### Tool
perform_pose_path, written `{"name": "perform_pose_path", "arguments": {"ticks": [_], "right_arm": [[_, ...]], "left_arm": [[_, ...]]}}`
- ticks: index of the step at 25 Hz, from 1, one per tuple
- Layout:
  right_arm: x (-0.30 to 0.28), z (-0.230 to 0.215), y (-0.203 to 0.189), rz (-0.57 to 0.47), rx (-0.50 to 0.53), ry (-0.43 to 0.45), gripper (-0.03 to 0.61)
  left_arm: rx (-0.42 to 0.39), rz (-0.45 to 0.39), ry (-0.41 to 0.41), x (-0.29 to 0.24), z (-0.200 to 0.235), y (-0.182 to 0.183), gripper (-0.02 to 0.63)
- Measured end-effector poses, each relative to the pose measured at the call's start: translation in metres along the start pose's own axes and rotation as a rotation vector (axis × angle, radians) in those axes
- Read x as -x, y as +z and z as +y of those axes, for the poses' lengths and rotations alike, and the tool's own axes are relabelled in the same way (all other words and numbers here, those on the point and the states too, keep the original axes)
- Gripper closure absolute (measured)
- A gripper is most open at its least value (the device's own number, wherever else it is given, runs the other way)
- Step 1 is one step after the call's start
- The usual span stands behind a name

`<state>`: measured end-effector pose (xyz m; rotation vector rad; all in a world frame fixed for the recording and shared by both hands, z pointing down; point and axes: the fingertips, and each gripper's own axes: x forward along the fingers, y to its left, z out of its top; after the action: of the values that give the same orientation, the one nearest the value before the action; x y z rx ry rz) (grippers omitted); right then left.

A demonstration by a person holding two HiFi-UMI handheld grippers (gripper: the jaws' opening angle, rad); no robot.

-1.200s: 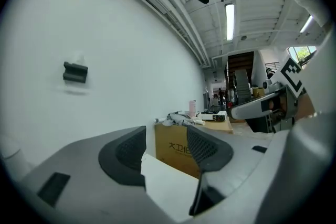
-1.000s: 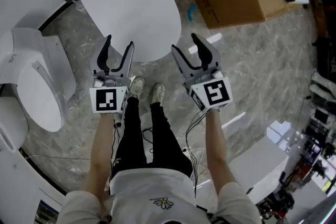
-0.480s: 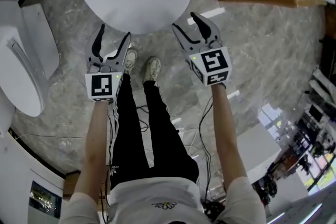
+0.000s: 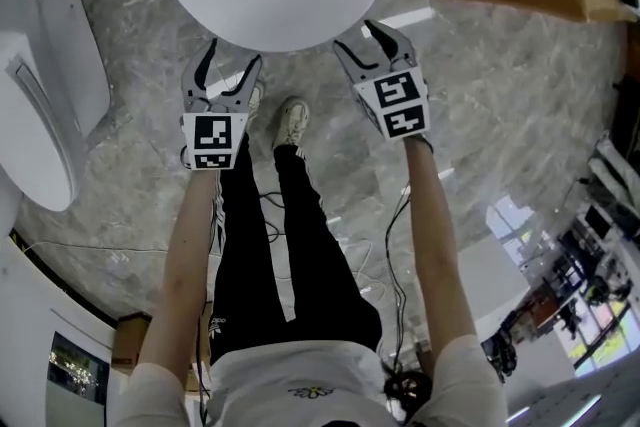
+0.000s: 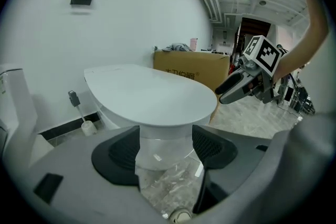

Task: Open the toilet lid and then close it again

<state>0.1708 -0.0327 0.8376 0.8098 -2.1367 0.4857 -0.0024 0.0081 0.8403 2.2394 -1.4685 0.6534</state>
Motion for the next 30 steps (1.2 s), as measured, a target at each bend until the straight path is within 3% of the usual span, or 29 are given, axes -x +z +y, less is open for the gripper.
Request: {"name": "perform_pose_path", "arguments": {"ticks": [7,19,30], "right_arm": [[-0.018,-0.001,-0.008,0.069,0.061,0.011,0.324],[-0.019,0.0,-0.005,0.078,0.031,-0.001,0.325],[-0.005,-0.001,0.008,0.06,0.018,-0.002,0.325]], "left_arm": [[-0.005,0.039,-0.033,-0.009,-0.004,-0.01,0.298],[0.027,0.029,-0.021,-0.013,0.0,-0.004,0.299],[-0.045,-0.001,-0.009,-0.004,0.003,0.011,0.321]]}}
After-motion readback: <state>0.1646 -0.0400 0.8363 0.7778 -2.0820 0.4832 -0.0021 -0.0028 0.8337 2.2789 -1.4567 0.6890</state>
